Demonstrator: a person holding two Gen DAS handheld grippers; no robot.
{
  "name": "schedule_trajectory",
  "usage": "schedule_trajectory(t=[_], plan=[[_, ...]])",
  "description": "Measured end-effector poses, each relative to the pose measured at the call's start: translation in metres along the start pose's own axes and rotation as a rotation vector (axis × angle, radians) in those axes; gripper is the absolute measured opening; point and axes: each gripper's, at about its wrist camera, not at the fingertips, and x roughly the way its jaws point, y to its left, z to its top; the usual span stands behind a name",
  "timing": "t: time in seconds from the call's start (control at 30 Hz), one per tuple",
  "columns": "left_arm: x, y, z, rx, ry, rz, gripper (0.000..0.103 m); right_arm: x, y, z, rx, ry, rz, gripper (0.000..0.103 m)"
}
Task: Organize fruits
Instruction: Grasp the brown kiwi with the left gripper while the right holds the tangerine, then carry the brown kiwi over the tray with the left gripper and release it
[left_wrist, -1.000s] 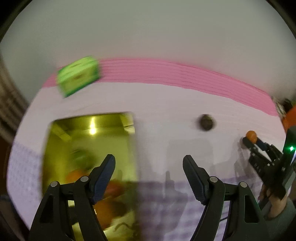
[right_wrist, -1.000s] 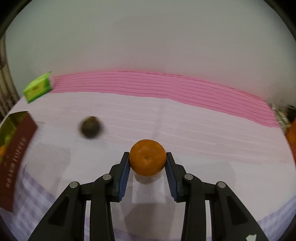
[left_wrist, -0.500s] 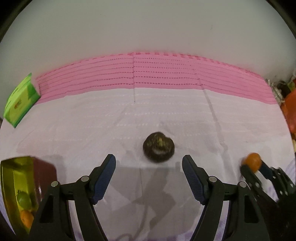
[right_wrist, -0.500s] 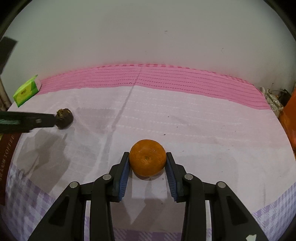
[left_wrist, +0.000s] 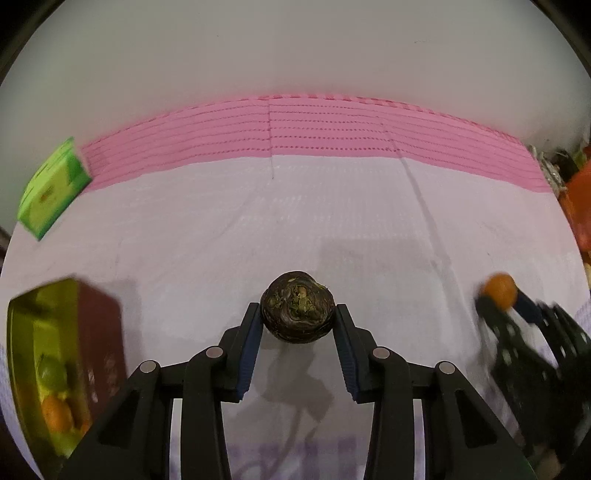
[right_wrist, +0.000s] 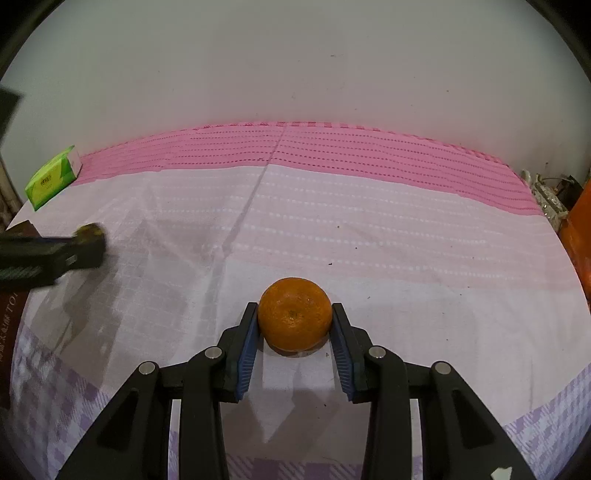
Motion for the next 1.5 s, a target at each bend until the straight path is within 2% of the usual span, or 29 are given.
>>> schedule_trajectory(t=[0.23,0.4,0.63,1.1,1.3,1.5], plan=[[-0.048,0.025,-0.035,-0.059,-0.035,0.006,0.040,0.000,-0.001,0.000,0.011,0.004,-0.014,0.035],[-0.068,0.043,-0.064,-0.077,-0.026,0.011,0.040,0.000,-0.001,0.000,0.018,0.003,-0.025,0.035],[-0.104,0.077,-0.095,-0.137,-0.062,0.014,0.040,0.000,0.002,0.000,-0.003,0.003,-0.047,0.035],[-0.126,0.155,-0.116,-0.292,-0.073,0.113,0.040,0.000,0.001,0.000,0.006,0.003,-0.041,0.035],[-0.137,0.193,-0.117,-0.347,-0.088,0.177,0.040,0.000,0.001,0.000,0.005,0.004,-0.040,0.035],[-0.132,0.211,-0.123,-0.387,-0.050,0.144,0.040,0.000,0.001,-0.001,0.006,0.005,-0.040,0.035]])
